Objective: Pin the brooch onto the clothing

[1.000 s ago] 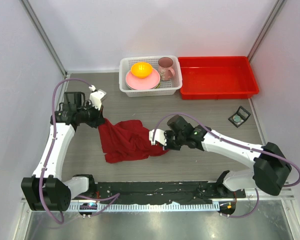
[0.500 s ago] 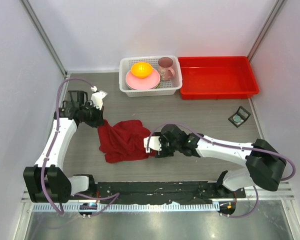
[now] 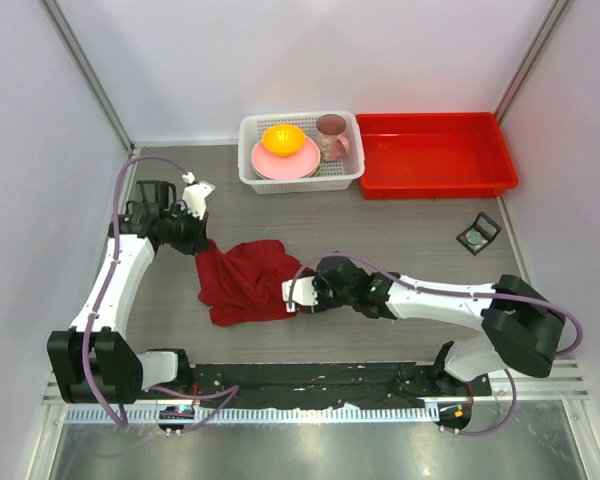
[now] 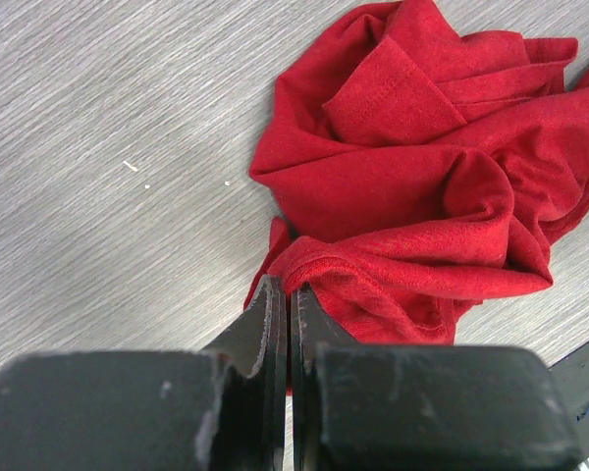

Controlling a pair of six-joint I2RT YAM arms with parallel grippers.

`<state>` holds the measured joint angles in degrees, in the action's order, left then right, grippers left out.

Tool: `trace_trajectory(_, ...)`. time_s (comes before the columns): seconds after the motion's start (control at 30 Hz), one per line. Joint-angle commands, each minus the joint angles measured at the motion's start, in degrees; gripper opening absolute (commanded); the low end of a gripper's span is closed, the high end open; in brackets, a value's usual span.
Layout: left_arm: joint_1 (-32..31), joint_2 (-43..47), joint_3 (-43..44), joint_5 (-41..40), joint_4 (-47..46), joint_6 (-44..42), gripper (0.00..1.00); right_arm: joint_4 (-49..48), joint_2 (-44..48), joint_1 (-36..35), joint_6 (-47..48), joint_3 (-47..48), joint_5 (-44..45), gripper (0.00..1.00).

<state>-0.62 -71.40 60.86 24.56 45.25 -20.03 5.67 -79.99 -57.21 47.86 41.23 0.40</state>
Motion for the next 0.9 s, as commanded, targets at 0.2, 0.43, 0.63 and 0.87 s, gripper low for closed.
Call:
trace_trajectory(0.2, 0.36, -0.06, 3.46, 1.63, -1.05, 0.26, 0.00, -1.81, 0.78, 3.59, -5.39, 4.46, 2.32, 0.01)
trace_trajectory(0.43, 0.36, 0.20, 21.63, 7.51, 0.98, 2.52, 0.00, 6.53, 9.13, 14.13, -9.27, 20.51, 1.00, 0.01)
trace_trajectory(0.63, 0.36, 0.38, 36.24, 6.82, 1.94, 6.14, 0.00, 12.24, 13.27, 16.08, -10.67, 37.91, 4.25, 0.01)
trace_trajectory(0.87, 0.36, 9.24, 47.94, 9.81, 4.49, 8.78, 0.00, 25.33, 16.43, 15.64, -10.33, 58.50, 2.77, 0.01)
